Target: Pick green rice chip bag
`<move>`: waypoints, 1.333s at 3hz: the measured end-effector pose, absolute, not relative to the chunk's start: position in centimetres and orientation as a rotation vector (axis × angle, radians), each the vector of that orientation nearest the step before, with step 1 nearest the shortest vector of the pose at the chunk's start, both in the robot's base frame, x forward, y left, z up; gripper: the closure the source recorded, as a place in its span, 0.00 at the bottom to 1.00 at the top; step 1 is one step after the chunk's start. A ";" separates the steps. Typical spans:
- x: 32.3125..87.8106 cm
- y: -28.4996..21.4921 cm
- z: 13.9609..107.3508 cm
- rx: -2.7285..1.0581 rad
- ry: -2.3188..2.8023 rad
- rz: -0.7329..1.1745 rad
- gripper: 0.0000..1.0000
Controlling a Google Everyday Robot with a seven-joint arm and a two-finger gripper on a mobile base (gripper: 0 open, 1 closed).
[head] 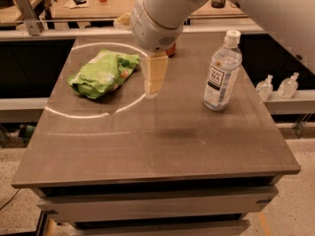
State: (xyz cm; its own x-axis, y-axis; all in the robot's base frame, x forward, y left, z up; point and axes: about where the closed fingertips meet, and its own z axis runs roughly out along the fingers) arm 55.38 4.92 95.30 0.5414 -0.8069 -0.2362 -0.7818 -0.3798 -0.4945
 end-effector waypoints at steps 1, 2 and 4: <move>56.2 5.9 92.8 -2.179 1.288 -0.003 0.00; 57.9 5.7 90.5 -2.142 1.304 -0.007 0.00; 61.9 6.8 88.6 -2.084 1.308 0.022 0.00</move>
Offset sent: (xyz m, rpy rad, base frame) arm 0.0485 0.0024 -0.0743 0.1023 -0.0015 -0.0683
